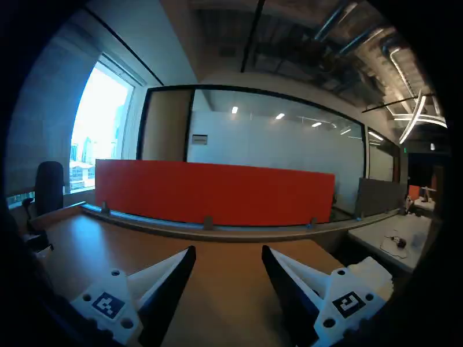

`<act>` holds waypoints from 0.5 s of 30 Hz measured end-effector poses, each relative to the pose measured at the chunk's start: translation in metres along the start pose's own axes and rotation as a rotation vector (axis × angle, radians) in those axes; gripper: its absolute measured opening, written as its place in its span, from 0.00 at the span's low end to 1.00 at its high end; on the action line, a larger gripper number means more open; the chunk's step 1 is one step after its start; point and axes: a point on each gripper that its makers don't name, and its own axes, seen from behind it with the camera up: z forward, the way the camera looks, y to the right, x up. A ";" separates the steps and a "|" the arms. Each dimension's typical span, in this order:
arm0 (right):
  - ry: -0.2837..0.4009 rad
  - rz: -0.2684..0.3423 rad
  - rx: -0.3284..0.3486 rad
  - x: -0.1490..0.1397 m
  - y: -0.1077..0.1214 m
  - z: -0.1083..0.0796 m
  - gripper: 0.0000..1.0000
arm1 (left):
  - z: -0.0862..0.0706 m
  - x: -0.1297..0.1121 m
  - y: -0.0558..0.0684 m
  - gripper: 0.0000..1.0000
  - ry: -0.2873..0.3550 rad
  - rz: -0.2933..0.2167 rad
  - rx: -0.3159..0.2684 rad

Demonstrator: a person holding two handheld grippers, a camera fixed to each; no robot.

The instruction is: Fold towel

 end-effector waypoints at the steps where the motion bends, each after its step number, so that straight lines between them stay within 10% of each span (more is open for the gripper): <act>1: 0.000 0.000 0.001 -0.001 0.000 0.000 0.88 | 0.000 0.000 0.000 0.99 0.000 0.000 -0.001; 15: 0.015 -0.009 0.011 -0.004 0.004 0.007 0.88 | 0.000 0.001 -0.001 1.00 0.001 0.002 -0.001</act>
